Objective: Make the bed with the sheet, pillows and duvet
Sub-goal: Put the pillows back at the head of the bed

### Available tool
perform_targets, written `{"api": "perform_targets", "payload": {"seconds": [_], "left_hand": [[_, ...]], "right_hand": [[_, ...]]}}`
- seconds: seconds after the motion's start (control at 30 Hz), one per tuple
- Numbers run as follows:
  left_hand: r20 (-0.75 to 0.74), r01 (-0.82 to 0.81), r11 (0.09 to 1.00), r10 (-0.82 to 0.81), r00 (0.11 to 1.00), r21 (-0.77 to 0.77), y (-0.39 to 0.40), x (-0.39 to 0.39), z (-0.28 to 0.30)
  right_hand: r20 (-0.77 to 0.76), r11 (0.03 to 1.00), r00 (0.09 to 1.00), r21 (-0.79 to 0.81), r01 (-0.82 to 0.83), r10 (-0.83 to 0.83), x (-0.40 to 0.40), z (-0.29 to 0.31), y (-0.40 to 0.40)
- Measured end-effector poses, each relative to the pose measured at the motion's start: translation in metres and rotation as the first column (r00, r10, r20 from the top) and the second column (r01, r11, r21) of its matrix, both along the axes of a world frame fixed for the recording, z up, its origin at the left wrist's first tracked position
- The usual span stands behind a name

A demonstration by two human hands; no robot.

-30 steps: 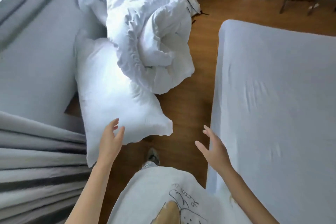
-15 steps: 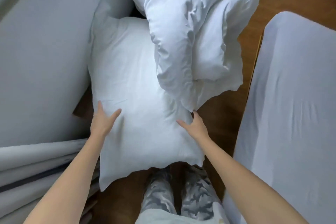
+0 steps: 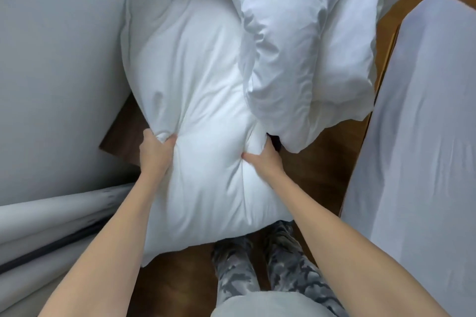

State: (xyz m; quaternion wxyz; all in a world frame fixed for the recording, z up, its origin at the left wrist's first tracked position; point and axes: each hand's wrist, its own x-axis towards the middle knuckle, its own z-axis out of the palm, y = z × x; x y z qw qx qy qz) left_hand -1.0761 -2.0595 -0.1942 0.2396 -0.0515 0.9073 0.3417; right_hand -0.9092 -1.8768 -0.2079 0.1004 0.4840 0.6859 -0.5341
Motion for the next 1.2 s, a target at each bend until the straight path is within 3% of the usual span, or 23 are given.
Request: {"api": "perform_targets", "payload": {"seconds": [0.27, 0.47, 0.67, 0.93, 1.2], "left_hand": [[-0.160, -0.111, 0.985, 0.131, 0.978, 0.130, -0.078, 0.056, 0.061], [-0.266, -0.130, 0.980, 0.168, 0.949, 0.154, -0.132, 0.117, 0.121], [-0.346, -0.147, 0.949, 0.242, 0.907, 0.280, -0.138, 0.200, 0.165], [-0.473, -0.040, 0.867, 0.309, 0.825, 0.497, -0.134, 0.320, 0.229], [-0.463, 0.199, 0.708, 0.201, 0.863, 0.678, -0.083, 0.436, 0.293]], "right_hand": [[-0.013, 0.985, 0.993, -0.126, -0.118, 0.117, 0.035, 0.032, -0.059], [-0.140, 0.959, 0.990, -0.276, -0.066, 0.027, 0.101, 0.065, -0.107], [-0.269, 0.978, 0.963, -0.192, -0.078, 0.024, 0.169, 0.130, -0.098], [-0.500, 0.999, 0.866, -0.018, -0.028, 0.015, 0.300, 0.226, -0.088], [-0.578, 0.972, 0.784, -0.081, 0.222, -0.227, 0.455, 0.277, -0.072]]}}
